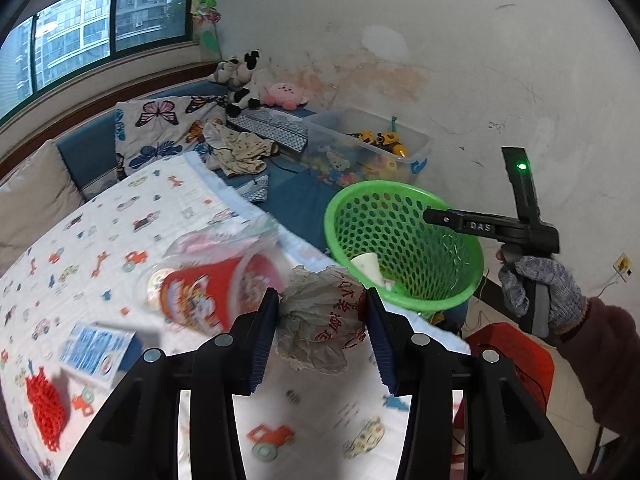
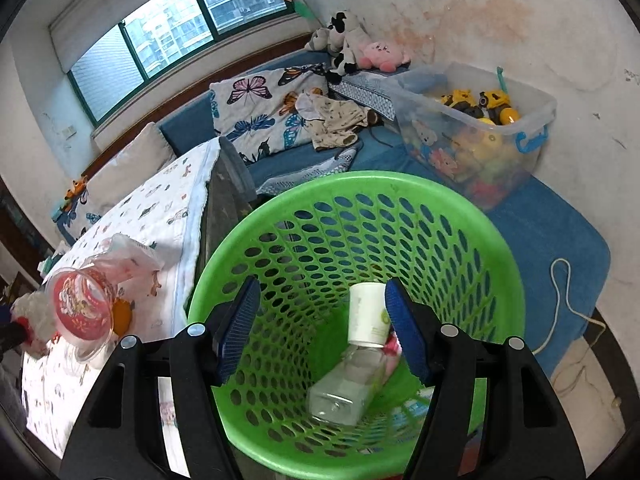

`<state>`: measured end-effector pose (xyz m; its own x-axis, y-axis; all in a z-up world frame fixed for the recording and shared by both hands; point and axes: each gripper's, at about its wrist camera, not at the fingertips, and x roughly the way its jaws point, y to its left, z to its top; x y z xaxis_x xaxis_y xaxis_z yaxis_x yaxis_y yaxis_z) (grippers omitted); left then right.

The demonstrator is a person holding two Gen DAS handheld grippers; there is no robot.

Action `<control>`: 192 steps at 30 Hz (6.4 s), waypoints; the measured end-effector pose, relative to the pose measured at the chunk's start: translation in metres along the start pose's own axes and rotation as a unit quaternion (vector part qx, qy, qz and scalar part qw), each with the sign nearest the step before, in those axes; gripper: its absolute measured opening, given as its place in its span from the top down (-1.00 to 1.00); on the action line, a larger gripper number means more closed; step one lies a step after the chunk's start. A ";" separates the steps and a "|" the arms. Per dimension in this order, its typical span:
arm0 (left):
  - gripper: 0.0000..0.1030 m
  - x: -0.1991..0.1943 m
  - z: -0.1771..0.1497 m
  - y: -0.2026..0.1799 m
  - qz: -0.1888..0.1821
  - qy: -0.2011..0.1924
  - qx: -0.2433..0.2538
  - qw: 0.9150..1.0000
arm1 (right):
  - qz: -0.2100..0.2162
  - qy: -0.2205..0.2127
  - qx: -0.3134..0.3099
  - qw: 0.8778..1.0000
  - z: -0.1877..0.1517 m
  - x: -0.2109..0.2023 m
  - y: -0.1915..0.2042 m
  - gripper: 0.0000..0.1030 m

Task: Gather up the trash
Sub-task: 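Carry the paper cup into the green basket with the right gripper while the left grasps the crumpled plastic bag, then move the crumpled plastic bag over the basket and open the left gripper, then bring both grippers back over the bed toward the red cup, then grasp the red cartoon plastic cup by its rim with the left gripper, then grasp the clear snack bag with the right gripper while the left holds the red cup, then drop the snack bag into the basket with the right gripper while the left drops the red cup in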

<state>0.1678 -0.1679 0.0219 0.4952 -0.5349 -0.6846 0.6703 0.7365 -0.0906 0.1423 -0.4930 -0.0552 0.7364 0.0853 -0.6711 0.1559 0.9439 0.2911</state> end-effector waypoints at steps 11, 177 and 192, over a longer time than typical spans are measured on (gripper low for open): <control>0.17 0.054 0.033 -0.035 -0.032 0.021 0.003 0.999 | -0.013 -0.004 -0.012 1.000 -0.023 -0.036 -0.015 -0.34; 0.90 -0.009 -0.002 0.036 0.067 -0.049 -0.176 0.981 | 0.018 0.035 -0.083 0.996 -0.004 0.029 0.063 -0.14; 0.90 0.057 0.036 -0.022 0.036 -0.007 -0.119 0.992 | -0.046 0.035 -0.012 0.998 -0.017 0.014 -0.025 -0.54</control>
<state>0.2006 -0.2293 0.0107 0.5460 -0.4812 -0.6858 0.4837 0.8494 -0.2108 0.1376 -0.5102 -0.0830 0.6716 0.0186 -0.7407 0.2053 0.9559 0.2102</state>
